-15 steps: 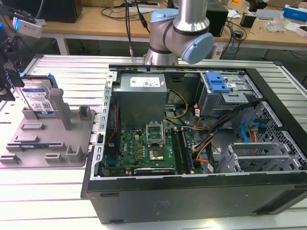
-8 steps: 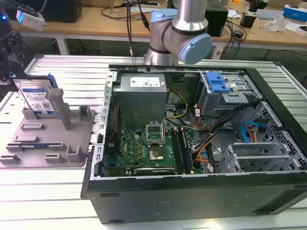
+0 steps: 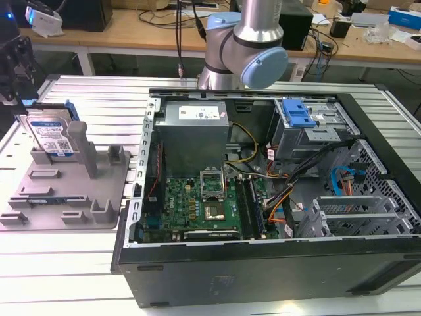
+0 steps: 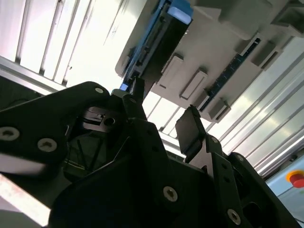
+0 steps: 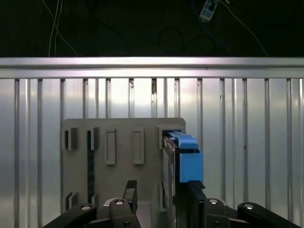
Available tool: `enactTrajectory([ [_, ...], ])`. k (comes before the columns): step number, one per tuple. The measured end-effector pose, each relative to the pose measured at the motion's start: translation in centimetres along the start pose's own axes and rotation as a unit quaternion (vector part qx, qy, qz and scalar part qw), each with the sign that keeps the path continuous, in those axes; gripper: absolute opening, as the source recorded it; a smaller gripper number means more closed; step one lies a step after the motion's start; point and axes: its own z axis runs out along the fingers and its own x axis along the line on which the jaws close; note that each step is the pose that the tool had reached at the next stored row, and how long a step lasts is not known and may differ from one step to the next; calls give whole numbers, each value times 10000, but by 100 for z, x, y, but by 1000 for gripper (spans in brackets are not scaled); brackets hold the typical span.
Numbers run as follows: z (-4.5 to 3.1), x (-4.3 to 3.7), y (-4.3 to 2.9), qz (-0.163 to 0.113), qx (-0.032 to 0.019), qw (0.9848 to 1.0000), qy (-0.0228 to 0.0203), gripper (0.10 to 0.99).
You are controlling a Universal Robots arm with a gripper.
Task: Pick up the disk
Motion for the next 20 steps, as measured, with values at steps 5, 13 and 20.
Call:
enactTrajectory([
  [5, 3, -105, 100, -7, 38, 10000, 0, 541],
  [13, 7, -108, 209, -7, 94, 10000, 0, 541],
  [20, 37, -111, 198, -7, 94, 10000, 0, 541],
])
